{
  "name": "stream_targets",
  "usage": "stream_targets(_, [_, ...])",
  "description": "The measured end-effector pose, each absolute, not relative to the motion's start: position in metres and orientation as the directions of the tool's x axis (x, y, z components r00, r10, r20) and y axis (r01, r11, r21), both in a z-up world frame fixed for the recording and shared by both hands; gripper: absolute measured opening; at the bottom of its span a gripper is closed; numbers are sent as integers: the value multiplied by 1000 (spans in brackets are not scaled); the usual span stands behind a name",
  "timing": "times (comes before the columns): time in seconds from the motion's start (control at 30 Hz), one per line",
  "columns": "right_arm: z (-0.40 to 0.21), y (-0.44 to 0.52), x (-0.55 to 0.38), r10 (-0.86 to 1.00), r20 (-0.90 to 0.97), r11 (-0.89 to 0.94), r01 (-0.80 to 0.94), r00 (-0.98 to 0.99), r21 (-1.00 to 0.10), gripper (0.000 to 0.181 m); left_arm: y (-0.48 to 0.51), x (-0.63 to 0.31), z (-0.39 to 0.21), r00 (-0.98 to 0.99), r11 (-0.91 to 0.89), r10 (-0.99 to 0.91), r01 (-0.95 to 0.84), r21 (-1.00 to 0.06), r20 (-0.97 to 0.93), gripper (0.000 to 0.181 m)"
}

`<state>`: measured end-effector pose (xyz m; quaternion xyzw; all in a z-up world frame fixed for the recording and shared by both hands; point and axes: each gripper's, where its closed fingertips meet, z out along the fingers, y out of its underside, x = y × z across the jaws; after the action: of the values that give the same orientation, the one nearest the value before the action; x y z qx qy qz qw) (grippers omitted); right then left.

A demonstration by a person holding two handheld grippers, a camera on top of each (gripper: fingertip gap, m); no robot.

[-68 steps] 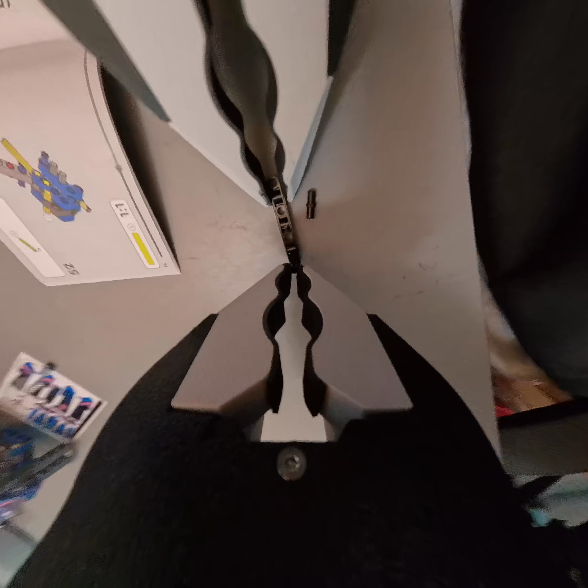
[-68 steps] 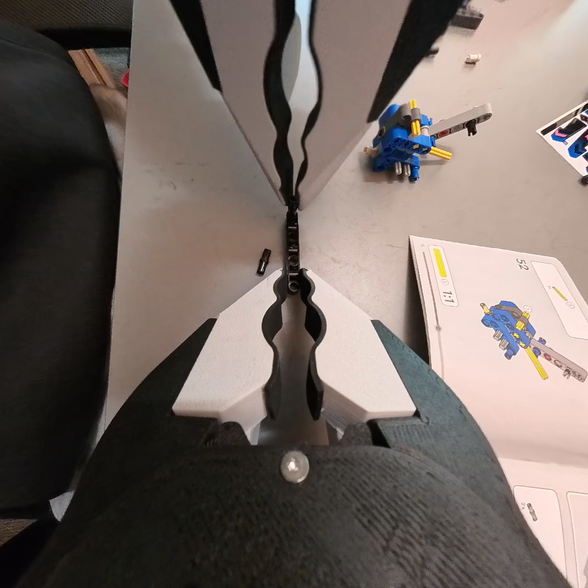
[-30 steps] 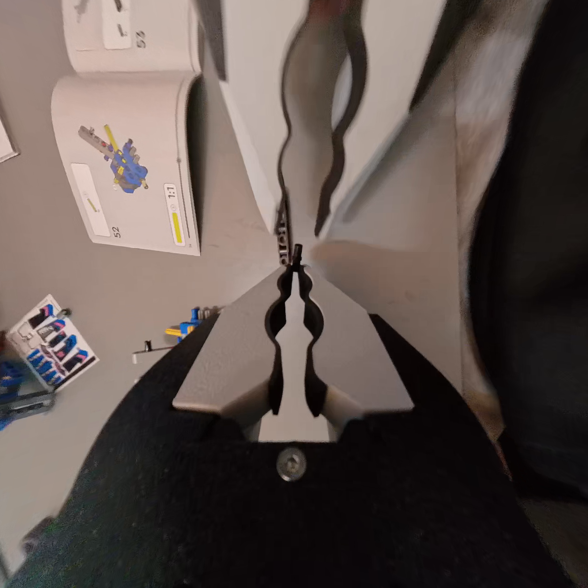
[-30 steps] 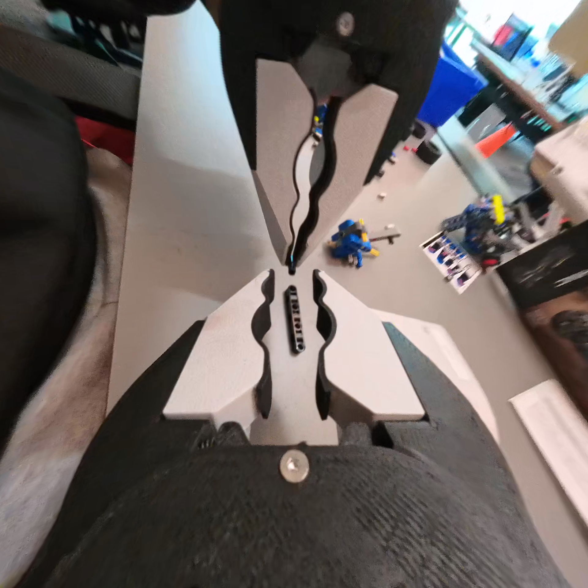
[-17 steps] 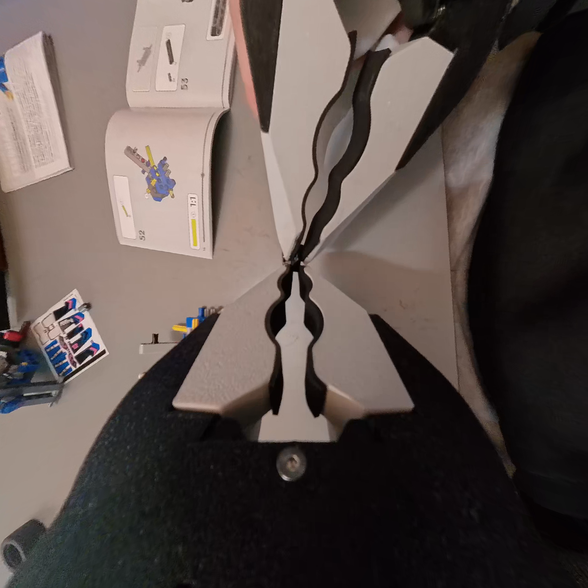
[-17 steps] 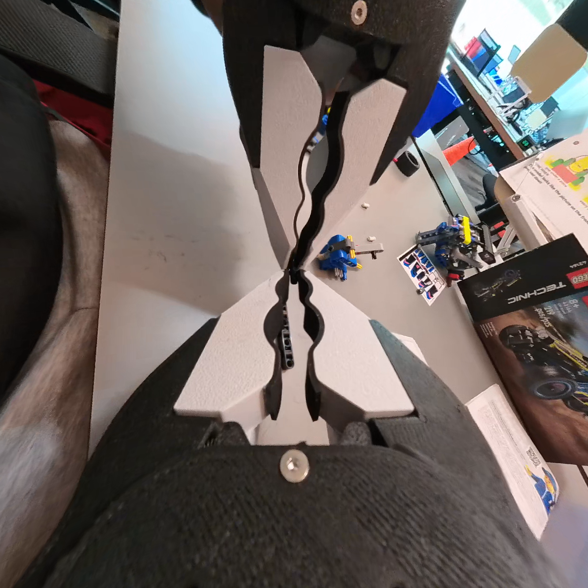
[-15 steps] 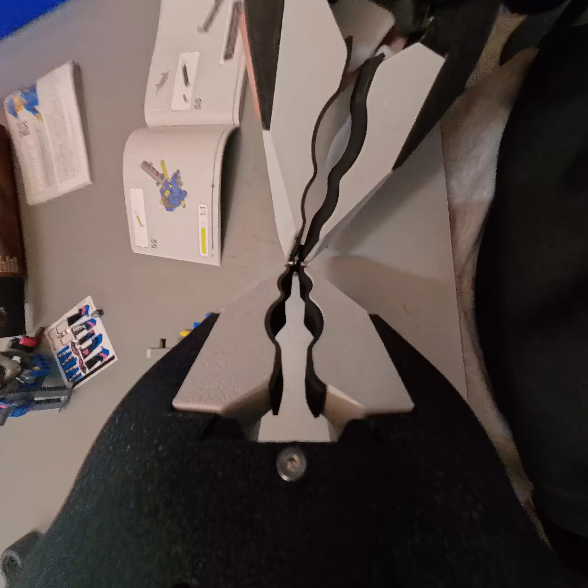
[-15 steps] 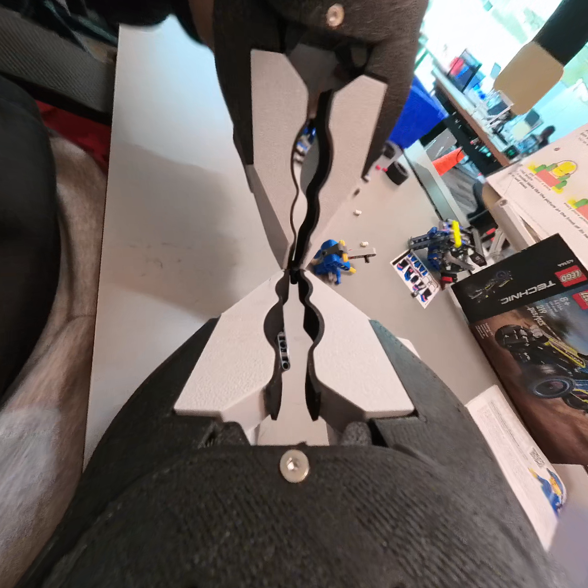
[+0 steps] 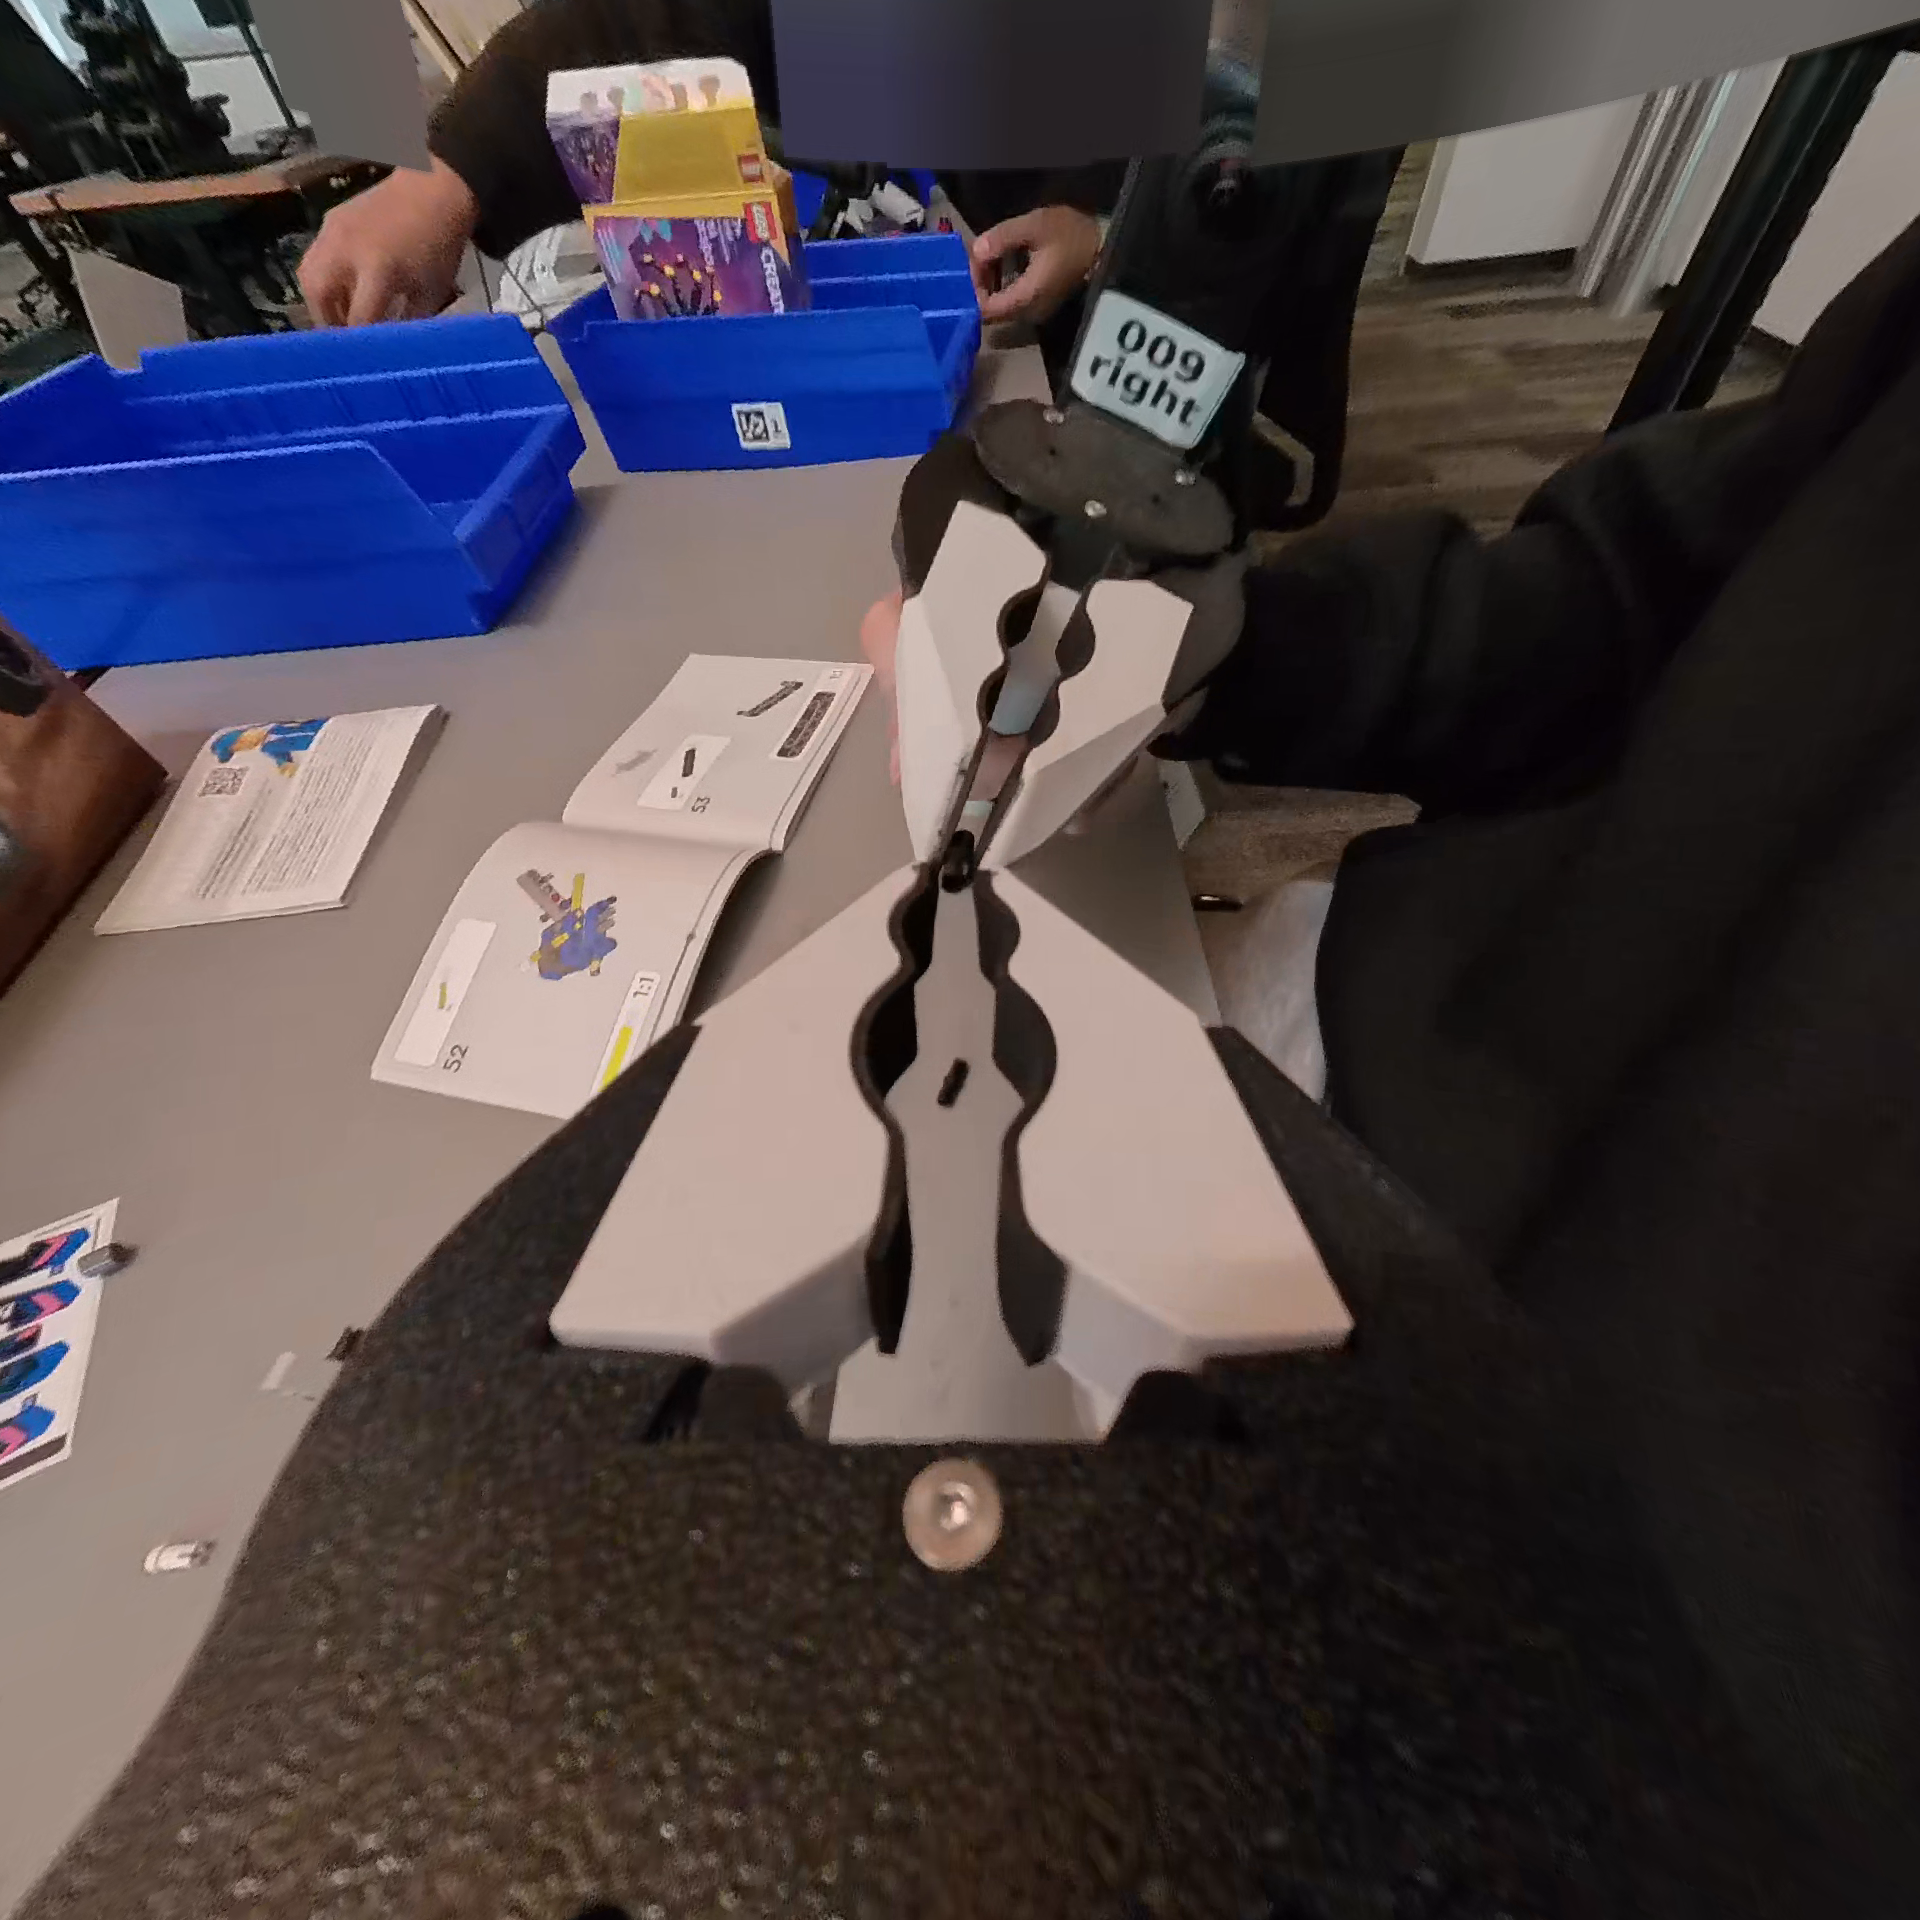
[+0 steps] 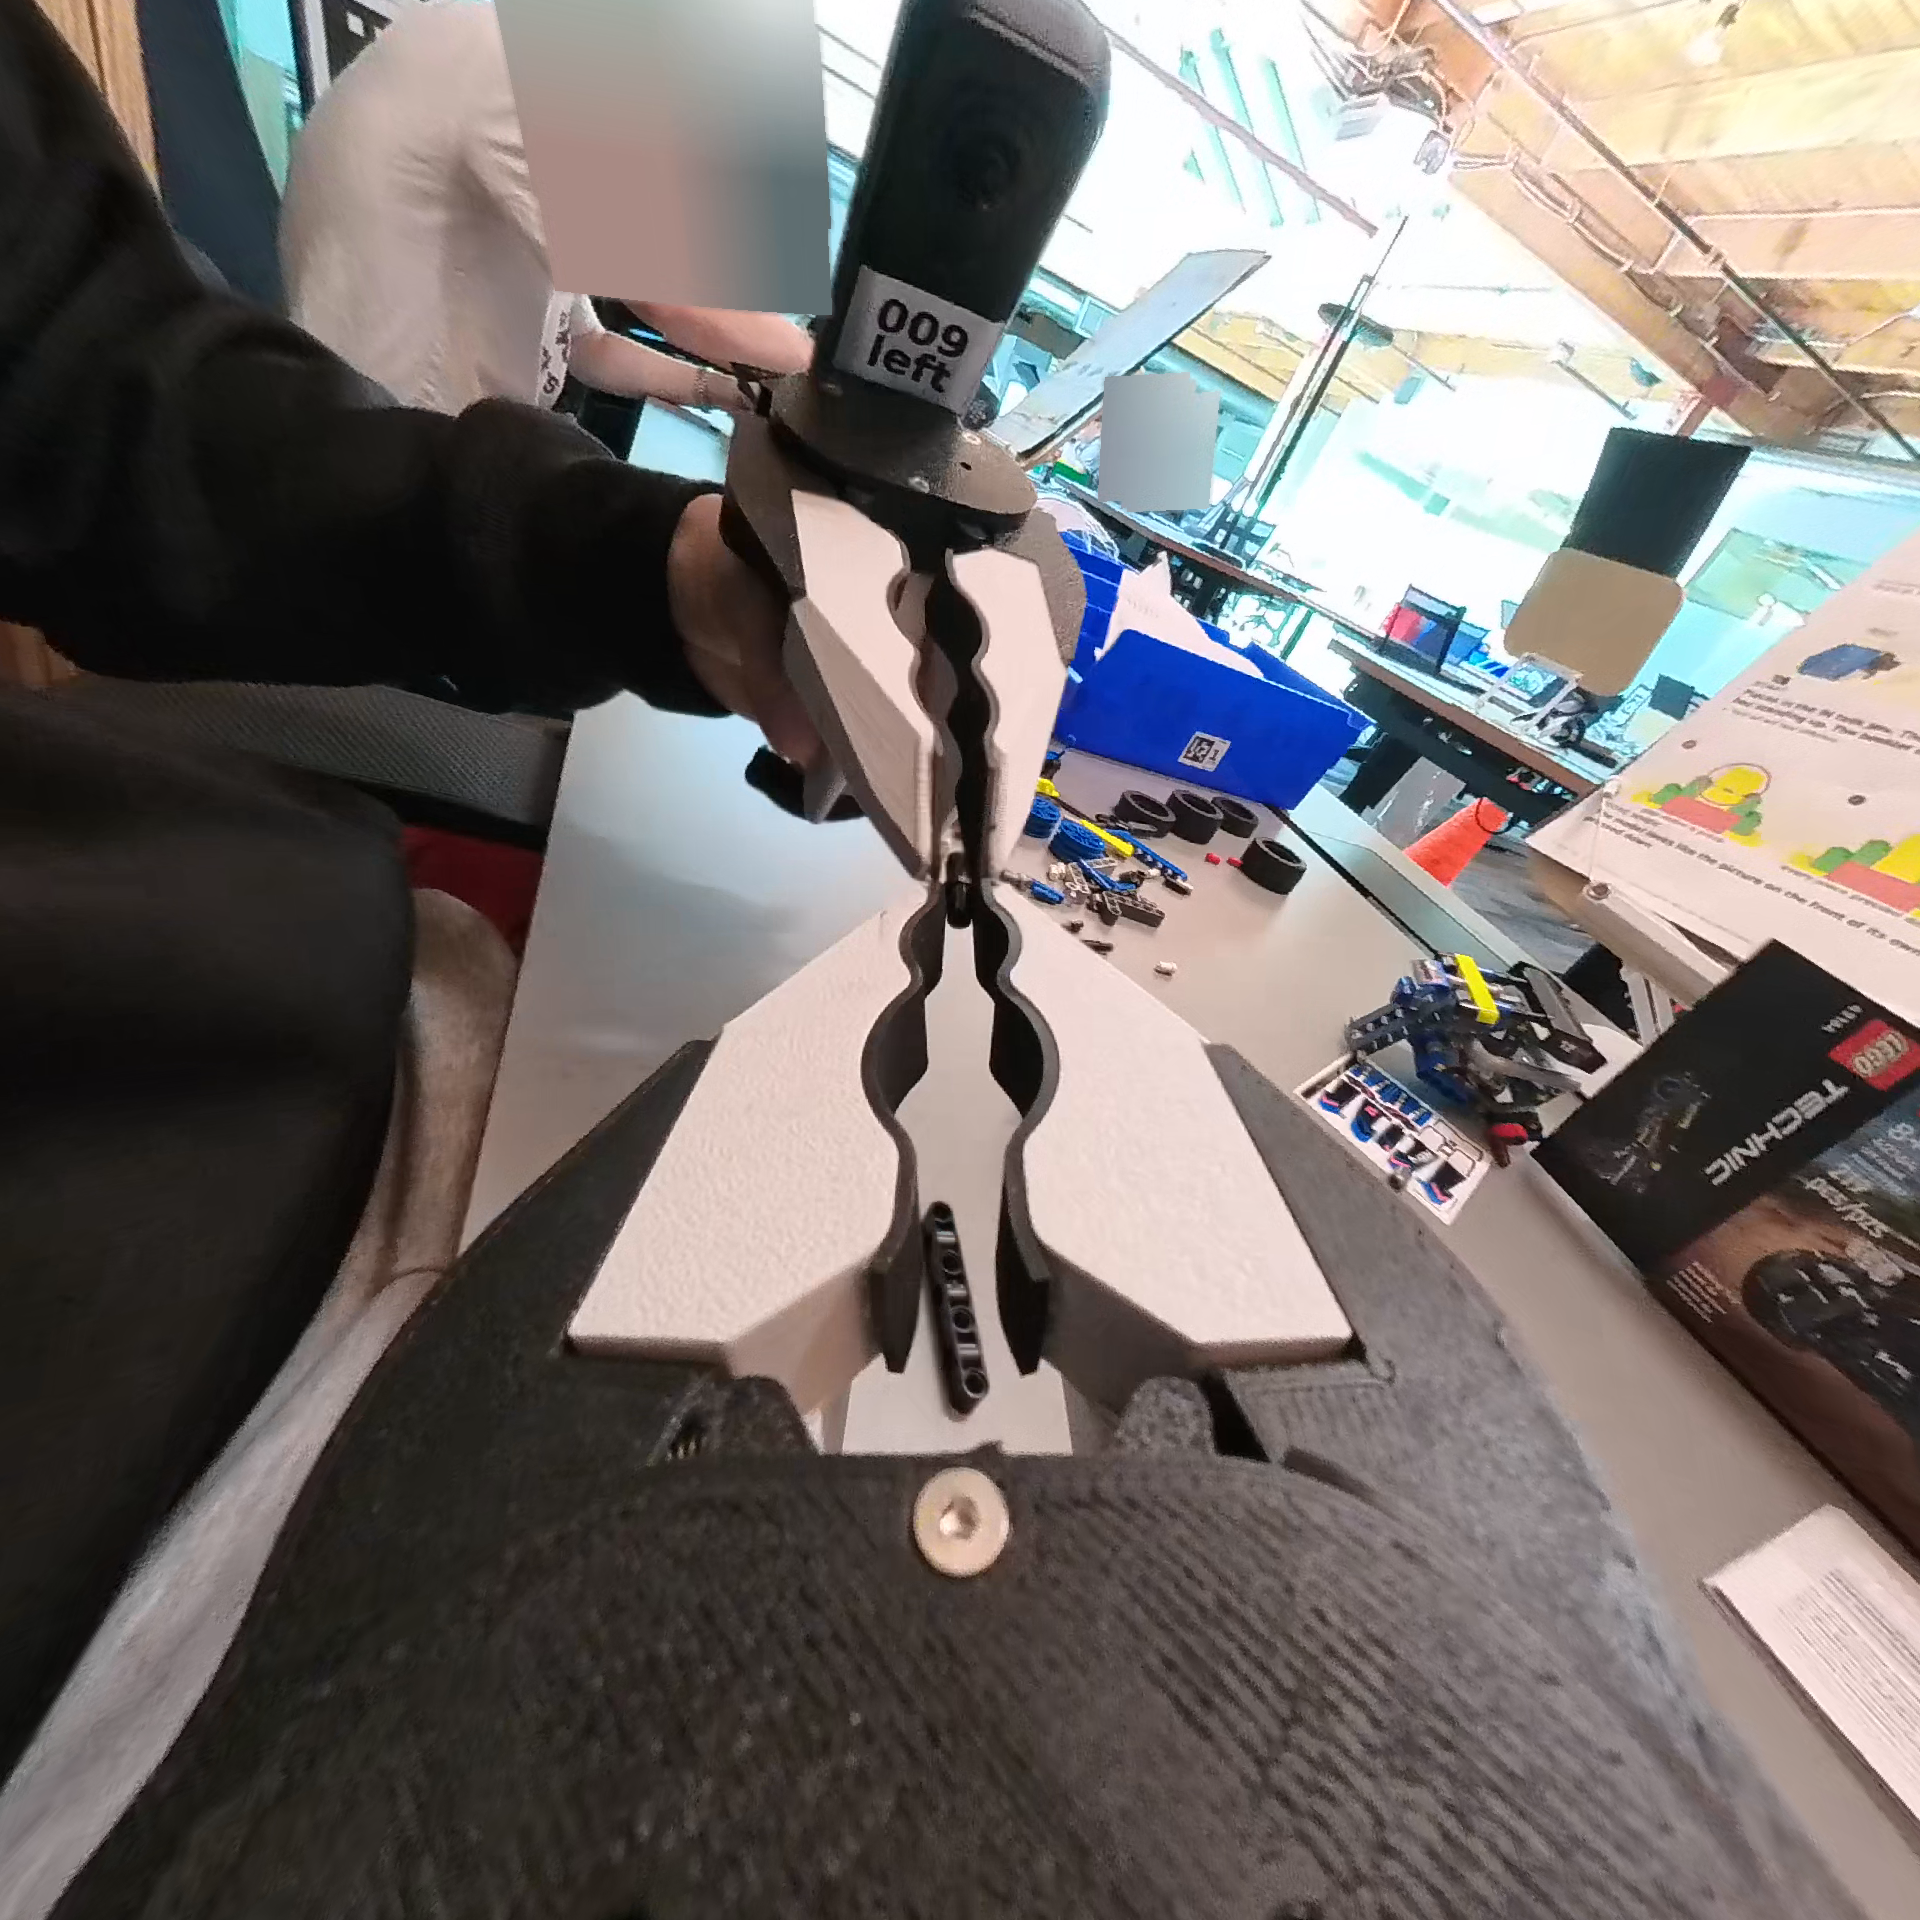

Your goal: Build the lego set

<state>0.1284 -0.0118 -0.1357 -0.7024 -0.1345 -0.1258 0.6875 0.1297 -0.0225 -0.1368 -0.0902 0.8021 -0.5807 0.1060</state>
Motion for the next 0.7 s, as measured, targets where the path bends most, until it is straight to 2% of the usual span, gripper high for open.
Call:
stream_targets(0.2, [-131, -12, 129, -2, 370, -4, 370, 929, -929, 3, -24, 130, -131, -956, 299, -280, -2, -954, -86, 1])
stream_targets(0.3, [-128, -14, 129, -5, 361, 17, 361, 933, -932, 3, -22, 132, -130, -955, 295, -289, -17, -955, -72, 9])
stream_targets(0.43, [-126, -14, 127, 3, 351, 38, 351, 936, -936, 3, -23, 128, -129, -962, 277, -268, -25, -961, -52, 1])
stream_targets(0.7, [-123, -14, 124, 9, 365, 60, 364, 931, -930, 3, -24, 123, -126, -974, 197, -224, -93, -976, 48, 1])
